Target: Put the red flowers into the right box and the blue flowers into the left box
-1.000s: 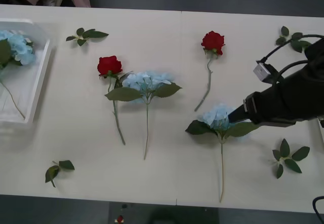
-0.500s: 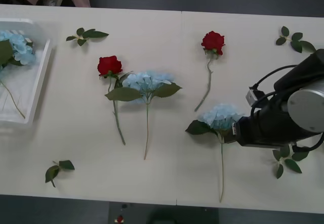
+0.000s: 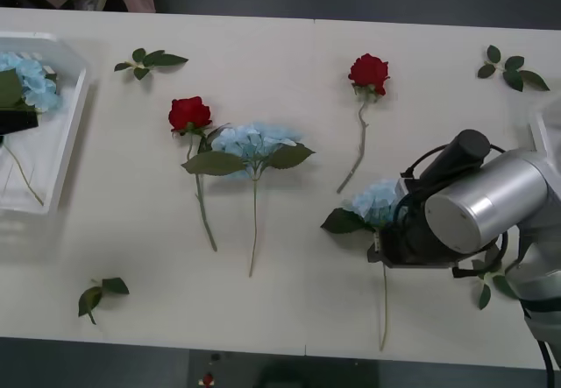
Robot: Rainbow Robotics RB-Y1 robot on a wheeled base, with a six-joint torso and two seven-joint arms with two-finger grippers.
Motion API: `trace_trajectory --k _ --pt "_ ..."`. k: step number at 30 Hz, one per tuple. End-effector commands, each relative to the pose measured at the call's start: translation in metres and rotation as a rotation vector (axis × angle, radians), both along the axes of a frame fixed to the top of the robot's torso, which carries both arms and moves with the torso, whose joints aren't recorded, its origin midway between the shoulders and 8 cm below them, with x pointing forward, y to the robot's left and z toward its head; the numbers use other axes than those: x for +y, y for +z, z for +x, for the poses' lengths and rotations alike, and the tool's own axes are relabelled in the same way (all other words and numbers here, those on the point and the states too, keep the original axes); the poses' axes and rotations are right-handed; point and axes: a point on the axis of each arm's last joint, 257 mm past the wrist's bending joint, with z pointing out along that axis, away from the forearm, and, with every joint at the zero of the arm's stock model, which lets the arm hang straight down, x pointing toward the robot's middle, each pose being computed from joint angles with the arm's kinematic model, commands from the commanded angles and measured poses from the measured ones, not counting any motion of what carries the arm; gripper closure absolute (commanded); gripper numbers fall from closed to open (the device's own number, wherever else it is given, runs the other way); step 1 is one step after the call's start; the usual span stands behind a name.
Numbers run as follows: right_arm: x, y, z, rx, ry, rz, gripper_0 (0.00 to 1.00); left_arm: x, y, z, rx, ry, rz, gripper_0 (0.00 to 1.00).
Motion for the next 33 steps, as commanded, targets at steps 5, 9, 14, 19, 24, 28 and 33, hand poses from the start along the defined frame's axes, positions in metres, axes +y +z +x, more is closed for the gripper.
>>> trace_trajectory --k 5,9,14,19,24,28,33 --pt "0.005 -0.013 0.005 -0.011 0.031 -0.022 0.0 -0.078 -0.029 0.024 0.067 0.05 -0.096 0.26" --pt "0.008 -0.02 0.007 -0.012 0.031 -0.025 0.0 -0.098 -0.043 0.034 0.102 0.09 -0.093 0.25" --pt "0.014 -0.032 0.013 -0.029 0.035 -0.022 0.0 -0.12 -0.055 0.043 0.126 0.124 -0.072 0.24" --pt "0.014 -0.036 0.014 -0.026 0.034 -0.03 0.0 -0.132 -0.071 0.056 0.144 0.153 -0.056 0.14" --pt "0.013 -0.041 0.009 -0.017 0.035 -0.036 0.0 -0.144 -0.084 0.071 0.152 0.155 -0.077 0.0" --pt "0.012 -0.043 0.007 -0.011 0.035 -0.036 0.0 -0.149 -0.097 0.079 0.148 0.157 -0.093 0.0" --pt "0.013 -0.045 0.004 -0.004 0.039 -0.035 0.4 -0.16 -0.114 0.089 0.179 0.148 -0.075 0.0"
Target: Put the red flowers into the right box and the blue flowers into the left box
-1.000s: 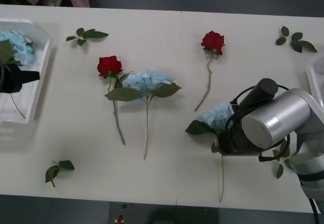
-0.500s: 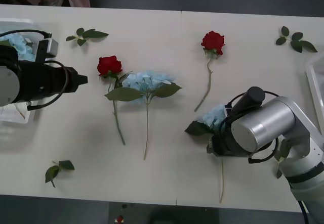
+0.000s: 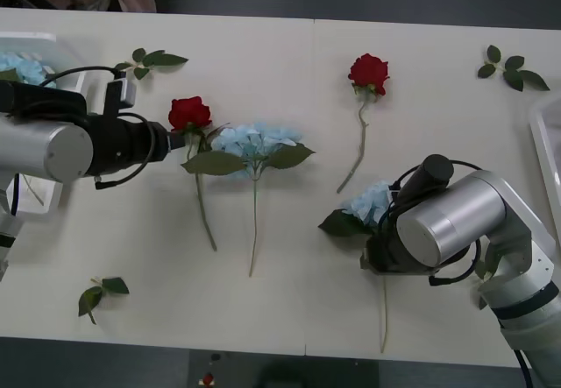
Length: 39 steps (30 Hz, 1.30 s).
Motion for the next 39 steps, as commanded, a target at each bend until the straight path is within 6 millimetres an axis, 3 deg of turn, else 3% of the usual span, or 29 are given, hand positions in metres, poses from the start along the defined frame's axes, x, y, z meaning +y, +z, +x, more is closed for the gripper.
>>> trace_trajectory --k 1,2,3,5,14,21,31,33,37,39 --pt "0.009 -0.002 -0.007 0.004 0.056 0.011 0.51 -0.01 0.01 0.017 -0.006 0.013 -0.011 0.0" --pt "0.009 -0.003 -0.008 0.008 0.055 0.012 0.76 -0.012 0.006 0.017 0.003 0.016 -0.012 0.0" --pt "0.009 -0.004 -0.009 0.01 0.053 0.014 0.89 -0.012 0.002 0.019 0.007 0.019 -0.015 0.0" --pt "0.008 -0.004 -0.01 0.012 0.051 0.013 0.99 -0.015 -0.001 0.022 0.004 0.021 -0.019 0.0" --pt "0.009 -0.007 -0.014 0.024 0.053 0.019 1.0 -0.031 -0.02 0.038 0.023 -0.009 0.047 0.0" --pt "0.012 0.001 -0.005 -0.011 0.051 0.037 1.0 -0.048 -0.029 0.046 0.036 -0.037 0.079 0.0" --pt "0.021 0.059 0.013 -0.126 0.051 0.104 1.0 -0.058 -0.042 0.043 0.053 -0.036 0.067 0.0" --pt "0.02 0.07 0.015 -0.147 0.052 0.116 1.0 -0.059 -0.043 0.042 0.054 -0.04 0.072 0.19" --pt "0.024 0.1 0.023 -0.21 0.063 0.161 1.0 -0.063 -0.044 0.043 0.038 -0.051 0.085 0.85" --pt "0.029 0.113 0.026 -0.231 0.079 0.192 1.0 -0.062 -0.045 0.044 0.037 -0.048 0.087 0.99"
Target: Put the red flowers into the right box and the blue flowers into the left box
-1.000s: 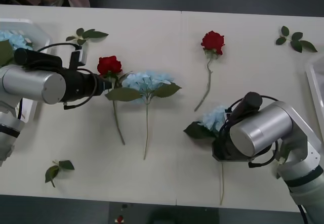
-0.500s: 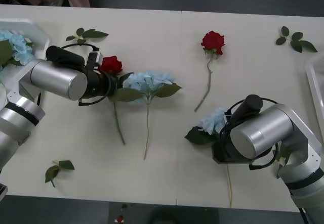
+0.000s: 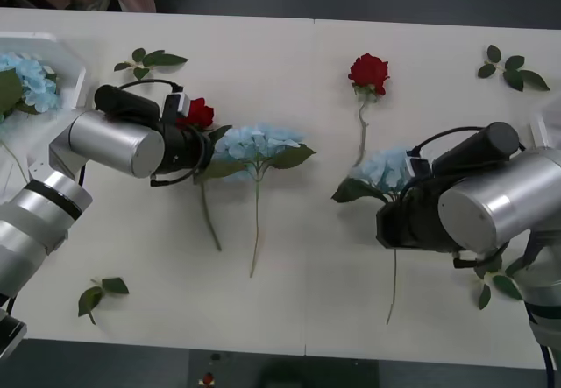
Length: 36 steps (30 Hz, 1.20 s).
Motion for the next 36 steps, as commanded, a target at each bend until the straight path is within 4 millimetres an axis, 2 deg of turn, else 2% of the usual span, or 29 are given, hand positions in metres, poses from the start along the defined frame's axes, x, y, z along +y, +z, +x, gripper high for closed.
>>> trace_trajectory --k 1,7,10,13,16,20,23,24,25,26,27,29,36 --pt "0.025 0.044 0.011 -0.099 0.09 0.079 1.0 -0.005 0.014 0.011 -0.035 0.011 -0.005 1.0" --pt "0.042 0.08 0.026 -0.168 0.141 0.192 1.0 -0.003 0.017 0.013 -0.049 0.012 -0.001 1.0" --pt "0.04 0.095 0.032 -0.189 0.139 0.24 1.0 0.0 0.017 0.014 -0.052 0.014 0.004 1.0" --pt "0.029 0.112 0.041 -0.223 0.125 0.264 1.0 0.003 0.022 0.018 -0.073 0.016 0.005 1.0" --pt "0.016 0.12 0.05 -0.243 0.101 0.259 1.0 0.007 0.024 0.02 -0.081 0.018 0.008 1.0" --pt "-0.004 0.123 0.062 -0.247 0.05 0.256 1.0 0.012 0.028 0.024 -0.1 0.02 0.016 1.0" --pt "-0.018 0.122 0.066 -0.248 0.021 0.241 1.0 0.021 0.043 0.029 -0.134 0.021 0.03 1.0" --pt "-0.02 0.122 0.067 -0.25 0.016 0.236 0.95 0.025 0.048 0.031 -0.143 0.02 0.036 1.0" --pt "-0.023 0.121 0.067 -0.249 0.005 0.234 0.73 0.029 0.054 0.032 -0.156 0.02 0.04 1.0" --pt "-0.025 0.121 0.067 -0.247 0.002 0.23 0.57 0.031 0.058 0.033 -0.162 0.019 0.041 1.0" --pt "-0.027 0.122 0.067 -0.249 -0.005 0.231 0.3 0.036 0.064 0.034 -0.172 0.019 0.046 1.0" --pt "-0.029 0.122 0.068 -0.25 -0.012 0.228 0.0 0.042 0.076 0.036 -0.189 0.021 0.048 1.0" --pt "-0.023 0.127 0.072 -0.282 0.008 0.248 0.0 0.054 0.119 0.033 -0.185 0.021 -0.013 1.0"
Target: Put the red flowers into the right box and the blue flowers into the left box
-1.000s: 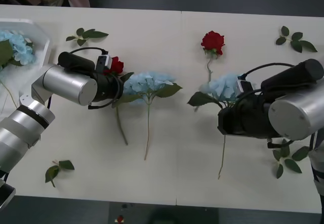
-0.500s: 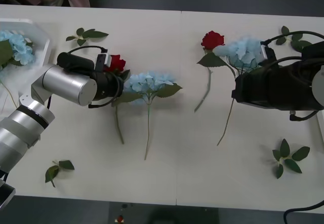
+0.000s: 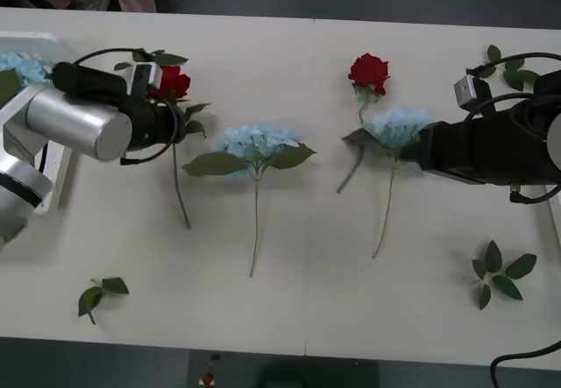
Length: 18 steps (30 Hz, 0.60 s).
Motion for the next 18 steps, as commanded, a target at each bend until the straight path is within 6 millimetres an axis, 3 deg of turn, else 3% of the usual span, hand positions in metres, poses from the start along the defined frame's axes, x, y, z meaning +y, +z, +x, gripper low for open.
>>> trace_trajectory --k 1,6,10,15,18 --pt "0.001 0.019 0.008 -0.081 0.037 -0.014 0.0 0.008 0.059 0.01 -0.06 -0.014 -0.044 1.0" --pt "0.02 0.034 0.014 -0.188 0.129 0.035 0.0 0.0 0.092 0.002 -0.071 -0.086 -0.095 1.0" --pt "0.029 0.05 0.008 -0.243 0.216 0.072 0.0 -0.016 0.124 -0.008 -0.096 -0.172 -0.146 1.0" --pt "0.04 0.072 -0.004 -0.316 0.341 0.124 0.0 -0.051 0.164 -0.025 -0.169 -0.318 -0.18 1.0" --pt "0.047 0.081 -0.009 -0.351 0.406 0.164 0.0 -0.076 0.179 -0.035 -0.212 -0.385 -0.177 1.0"
